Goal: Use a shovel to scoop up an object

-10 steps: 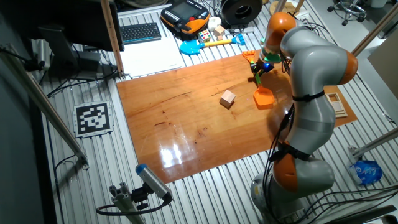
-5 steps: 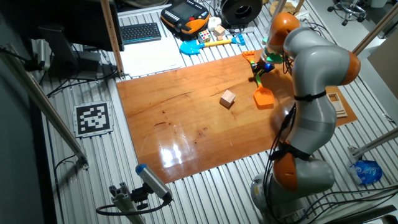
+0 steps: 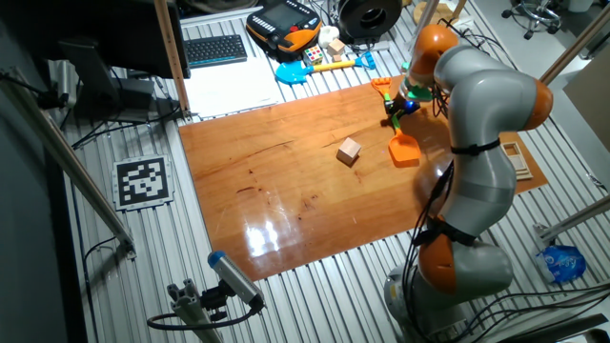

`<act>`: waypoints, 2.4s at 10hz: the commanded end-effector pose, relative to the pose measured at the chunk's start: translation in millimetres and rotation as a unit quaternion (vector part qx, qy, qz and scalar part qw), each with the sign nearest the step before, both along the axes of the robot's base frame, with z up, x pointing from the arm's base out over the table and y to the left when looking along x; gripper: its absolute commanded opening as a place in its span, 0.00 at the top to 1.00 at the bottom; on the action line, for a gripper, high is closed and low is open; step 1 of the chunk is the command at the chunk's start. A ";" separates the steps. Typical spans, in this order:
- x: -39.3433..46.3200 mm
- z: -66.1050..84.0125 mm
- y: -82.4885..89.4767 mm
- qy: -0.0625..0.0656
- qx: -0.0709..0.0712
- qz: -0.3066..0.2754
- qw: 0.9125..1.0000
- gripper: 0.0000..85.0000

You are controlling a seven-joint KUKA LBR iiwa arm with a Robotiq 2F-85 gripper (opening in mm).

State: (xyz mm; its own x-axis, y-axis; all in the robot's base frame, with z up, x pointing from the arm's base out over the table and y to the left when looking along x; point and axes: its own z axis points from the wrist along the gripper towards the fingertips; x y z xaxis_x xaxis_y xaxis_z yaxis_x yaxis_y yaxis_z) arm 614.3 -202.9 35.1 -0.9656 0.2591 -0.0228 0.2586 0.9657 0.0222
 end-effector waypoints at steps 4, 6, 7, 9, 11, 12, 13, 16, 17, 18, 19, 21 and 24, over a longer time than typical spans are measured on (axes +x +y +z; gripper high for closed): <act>-0.5 2.2 -3.3 0.009 0.002 0.002 1.000 1.00; -3.0 12.0 -3.8 0.006 -0.003 -0.019 1.000 1.00; -4.8 15.9 -4.6 -0.001 0.004 -0.048 0.999 1.00; -8.4 22.9 -4.6 -0.003 0.000 -0.093 0.996 1.00; -12.6 30.7 -4.8 0.000 -0.002 -0.132 0.991 1.00; -14.0 35.1 -5.3 -0.003 -0.007 -0.157 0.988 1.00; -15.3 38.5 -5.6 -0.011 -0.011 -0.186 0.982 1.00; -17.5 45.1 -5.5 -0.022 -0.014 -0.246 0.969 1.00; -18.7 47.1 -5.5 -0.025 -0.016 -0.258 0.966 1.00; -18.9 48.1 -6.7 -0.027 -0.020 -0.262 0.964 1.00; -18.0 48.7 -7.6 -0.027 -0.018 -0.265 0.964 1.00; -18.0 49.0 -8.0 -0.022 -0.013 -0.273 0.962 1.00; -22.5 55.0 -14.5 -0.011 -0.009 -0.286 0.958 1.00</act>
State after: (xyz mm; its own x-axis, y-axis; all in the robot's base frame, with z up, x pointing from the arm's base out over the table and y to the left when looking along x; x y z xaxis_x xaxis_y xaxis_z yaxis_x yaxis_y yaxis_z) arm 591.4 -217.8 90.3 -0.6643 0.7457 -0.0522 0.7460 0.6657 0.0169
